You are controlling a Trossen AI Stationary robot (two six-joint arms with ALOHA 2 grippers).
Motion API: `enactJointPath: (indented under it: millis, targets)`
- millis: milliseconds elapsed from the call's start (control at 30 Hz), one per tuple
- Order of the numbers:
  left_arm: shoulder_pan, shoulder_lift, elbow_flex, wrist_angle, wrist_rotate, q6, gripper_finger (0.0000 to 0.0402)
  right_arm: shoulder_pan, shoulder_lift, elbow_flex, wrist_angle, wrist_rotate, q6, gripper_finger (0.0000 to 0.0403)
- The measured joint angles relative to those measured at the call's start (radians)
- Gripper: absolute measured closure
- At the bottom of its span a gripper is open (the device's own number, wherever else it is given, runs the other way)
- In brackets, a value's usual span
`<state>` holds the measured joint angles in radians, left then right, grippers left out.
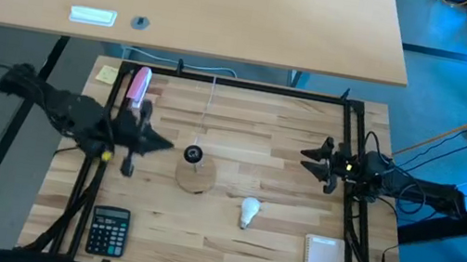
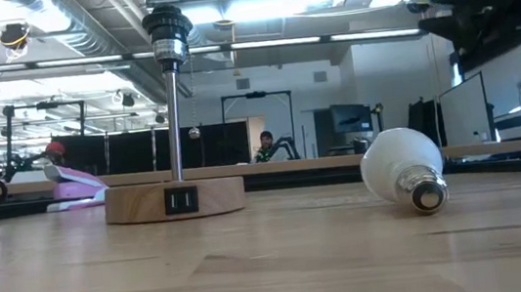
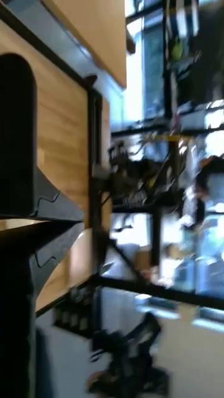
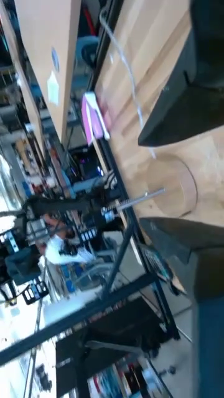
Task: Screw lightbulb
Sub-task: Insert the lightbulb into the lamp
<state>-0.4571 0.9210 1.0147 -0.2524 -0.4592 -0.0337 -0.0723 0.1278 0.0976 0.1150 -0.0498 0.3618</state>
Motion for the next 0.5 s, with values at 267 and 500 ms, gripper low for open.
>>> enactJointPath:
  millis: [267,500]
  targets:
    - [-0.216,0.396,0.258,-0.058,-0.221,-0.109,0.0401,0.001,0.008,0.014,-0.024,-0.100,0.020,0.0158]
    - [-0.240,0.626,0.277,0.009,-0.240,-0.382,0.0401,0.001,0.008,0.014,-0.074,-0.167,-0.039,0.0157]
